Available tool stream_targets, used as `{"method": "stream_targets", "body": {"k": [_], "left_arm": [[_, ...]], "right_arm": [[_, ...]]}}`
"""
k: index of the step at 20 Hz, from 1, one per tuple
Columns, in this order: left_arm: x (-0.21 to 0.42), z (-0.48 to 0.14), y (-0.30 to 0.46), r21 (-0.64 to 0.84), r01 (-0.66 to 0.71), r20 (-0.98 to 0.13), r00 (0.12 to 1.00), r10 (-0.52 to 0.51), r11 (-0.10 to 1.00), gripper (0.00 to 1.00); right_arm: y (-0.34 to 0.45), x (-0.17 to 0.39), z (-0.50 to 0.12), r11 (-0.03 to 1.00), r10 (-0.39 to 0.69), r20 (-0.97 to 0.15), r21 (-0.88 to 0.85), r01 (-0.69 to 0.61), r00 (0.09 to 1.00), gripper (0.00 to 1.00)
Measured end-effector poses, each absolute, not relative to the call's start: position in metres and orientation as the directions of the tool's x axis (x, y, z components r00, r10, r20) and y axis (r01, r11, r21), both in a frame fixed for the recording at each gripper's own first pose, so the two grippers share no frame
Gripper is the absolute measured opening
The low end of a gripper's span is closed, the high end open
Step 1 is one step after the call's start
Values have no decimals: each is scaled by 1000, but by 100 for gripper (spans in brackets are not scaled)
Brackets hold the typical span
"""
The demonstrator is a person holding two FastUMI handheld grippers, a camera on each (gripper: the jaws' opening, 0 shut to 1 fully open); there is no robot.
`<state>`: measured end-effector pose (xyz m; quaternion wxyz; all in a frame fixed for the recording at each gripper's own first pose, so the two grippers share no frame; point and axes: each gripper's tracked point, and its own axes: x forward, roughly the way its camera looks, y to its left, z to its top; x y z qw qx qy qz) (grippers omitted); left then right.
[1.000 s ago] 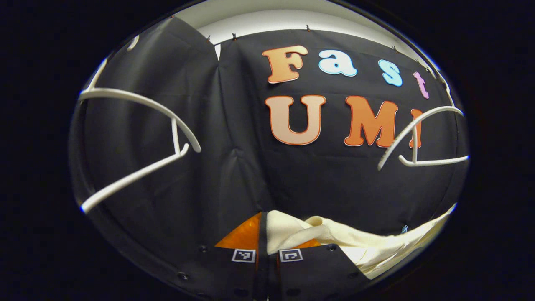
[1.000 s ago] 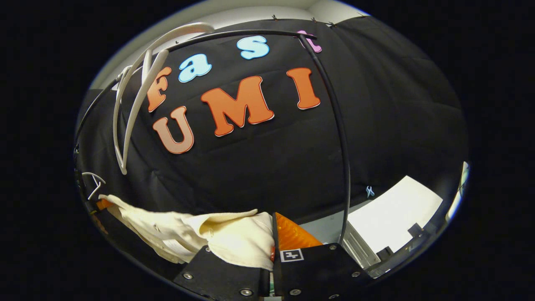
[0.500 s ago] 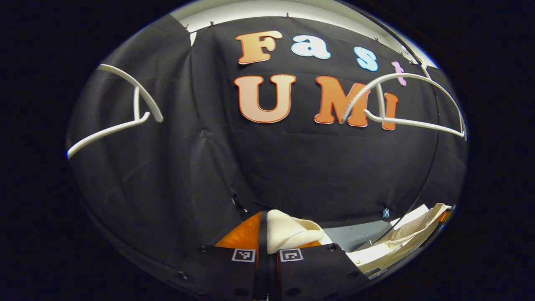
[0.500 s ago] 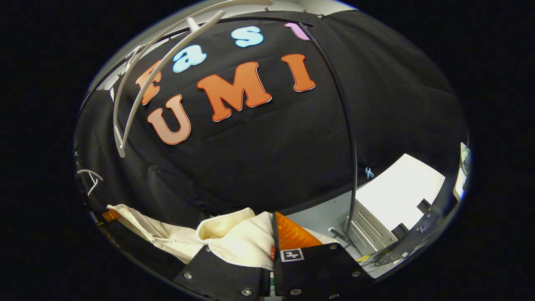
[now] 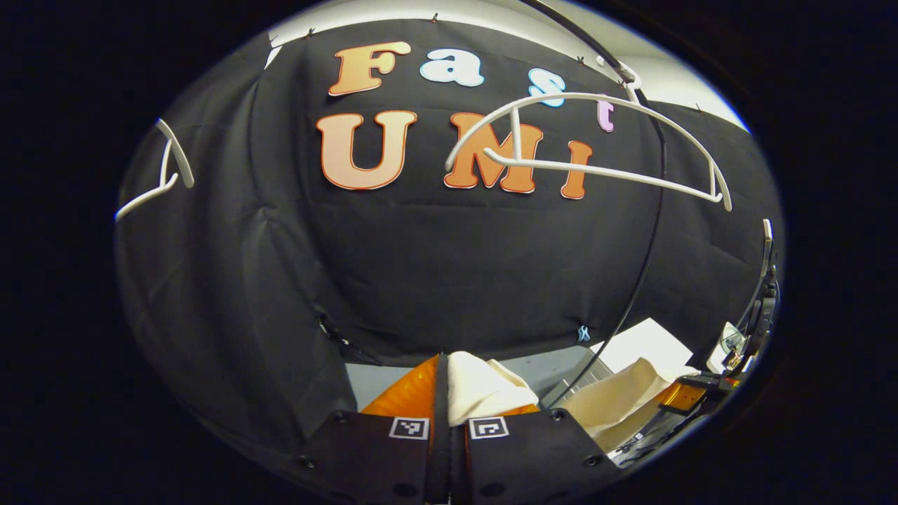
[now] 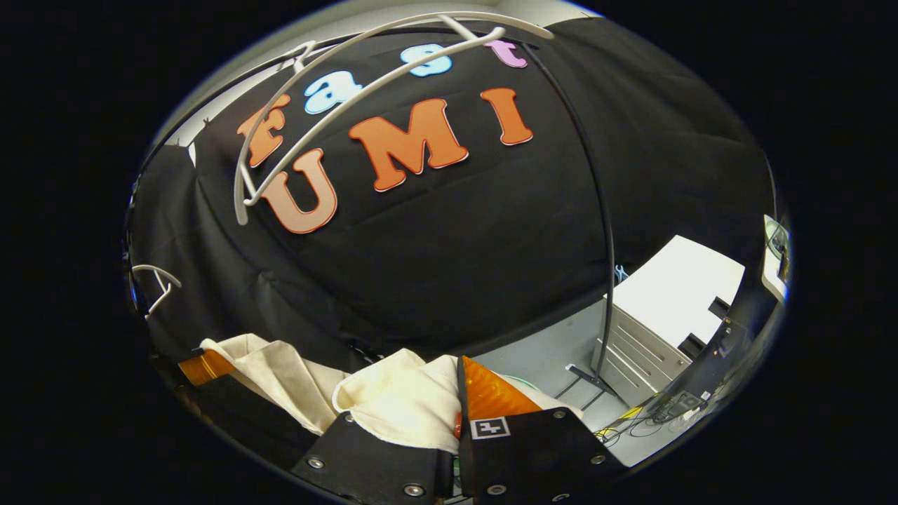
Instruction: Grasp the clothes on the hanger with both hands and then place them into the laundry hamper below.
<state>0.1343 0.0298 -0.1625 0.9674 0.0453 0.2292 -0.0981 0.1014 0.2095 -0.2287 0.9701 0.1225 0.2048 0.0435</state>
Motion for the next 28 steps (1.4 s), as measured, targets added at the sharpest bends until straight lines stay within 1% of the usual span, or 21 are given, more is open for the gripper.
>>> {"method": "stream_targets", "body": {"k": [3,6,9,12,17,20,21,22,23,24,27,28], "left_arm": [[135,-165,16,23,205,-458,872,-172,978,7],[139,-174,8,6,186,-469,868,-162,983,7],[143,-194,3,3,155,-497,858,-133,988,7],[149,-212,7,6,102,-526,847,-83,995,7],[153,-257,12,23,18,-589,808,0,1000,6],[160,-276,15,24,-19,-620,784,30,1000,7],[163,-281,15,26,-22,-629,777,33,999,8],[162,-286,15,31,-23,-638,769,38,999,7],[164,-290,14,41,-22,-647,761,43,999,7],[165,-296,14,51,-19,-656,753,48,998,10],[164,-314,19,88,-17,-701,709,74,996,8],[163,-320,20,80,-14,-715,696,67,997,9]], "right_arm": [[234,99,-219,965,190,-375,243,-101,908,8],[263,106,-224,956,255,-390,237,-172,885,8],[276,123,-237,945,311,-416,228,-233,855,8],[274,137,-251,941,331,-434,214,-261,838,8],[263,161,-288,939,344,-493,176,-296,799,8],[253,178,-306,944,329,-528,156,-292,783,8],[251,183,-312,945,323,-540,147,-291,777,10],[248,188,-317,949,312,-552,135,-286,773,10],[246,193,-322,951,301,-564,125,-282,769,14],[245,198,-327,953,293,-578,118,-277,762,16],[243,199,-340,957,283,-608,129,-259,742,20],[241,198,-345,959,276,-621,130,-250,734,22]]}}
